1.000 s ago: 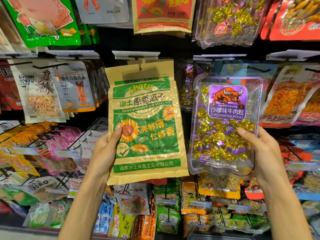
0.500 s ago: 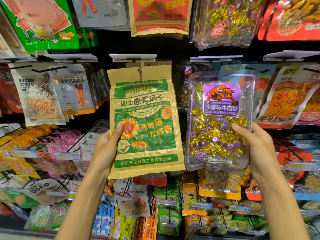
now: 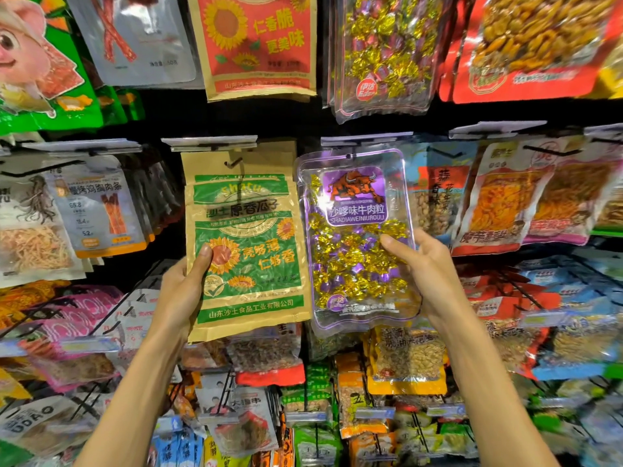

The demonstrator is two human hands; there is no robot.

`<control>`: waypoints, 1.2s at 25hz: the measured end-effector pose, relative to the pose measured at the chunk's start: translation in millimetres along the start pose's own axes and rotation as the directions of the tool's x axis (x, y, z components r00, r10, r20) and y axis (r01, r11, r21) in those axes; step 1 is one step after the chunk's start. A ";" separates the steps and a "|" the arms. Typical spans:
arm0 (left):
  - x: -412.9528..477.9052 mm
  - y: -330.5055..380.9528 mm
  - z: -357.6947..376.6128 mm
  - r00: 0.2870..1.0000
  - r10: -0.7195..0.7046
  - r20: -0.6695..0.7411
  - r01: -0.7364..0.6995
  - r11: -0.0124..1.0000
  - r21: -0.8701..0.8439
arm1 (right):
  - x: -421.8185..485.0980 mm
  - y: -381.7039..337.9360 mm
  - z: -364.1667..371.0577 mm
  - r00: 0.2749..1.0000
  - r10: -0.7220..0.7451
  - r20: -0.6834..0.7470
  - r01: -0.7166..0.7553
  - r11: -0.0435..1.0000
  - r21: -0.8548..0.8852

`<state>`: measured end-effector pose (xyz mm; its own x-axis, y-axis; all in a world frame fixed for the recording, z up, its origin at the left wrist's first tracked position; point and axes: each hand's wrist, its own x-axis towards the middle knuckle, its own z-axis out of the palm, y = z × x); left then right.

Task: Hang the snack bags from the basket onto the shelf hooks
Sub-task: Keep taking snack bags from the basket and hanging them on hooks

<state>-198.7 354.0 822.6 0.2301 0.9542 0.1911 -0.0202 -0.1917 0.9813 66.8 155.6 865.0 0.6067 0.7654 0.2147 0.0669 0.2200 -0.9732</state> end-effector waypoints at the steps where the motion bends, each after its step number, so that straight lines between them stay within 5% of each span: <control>1: 1.5 -2.0 -0.5 1.000 0.001 -0.001 -0.001 1.000 0.004 | -0.8 1.1 -0.1 1.000 -0.005 0.009 0.005 1.000 0.000; 20: 30.9 -25.7 2.0 1.000 0.027 -0.009 -0.028 0.999 -0.035 | 38.1 23.5 6.0 0.999 0.026 -0.025 -0.025 0.999 0.036; 30: 77.7 -33.2 22.4 0.998 0.060 0.018 -0.060 0.998 0.016 | 127.3 53.4 28.5 0.995 0.021 -0.100 -0.034 0.990 -0.138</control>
<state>-158.4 429.3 804.3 0.2459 0.9367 0.2494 -0.0188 -0.2526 0.9674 125.0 282.0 842.7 0.6840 0.7055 0.1854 0.1544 0.1084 -0.9820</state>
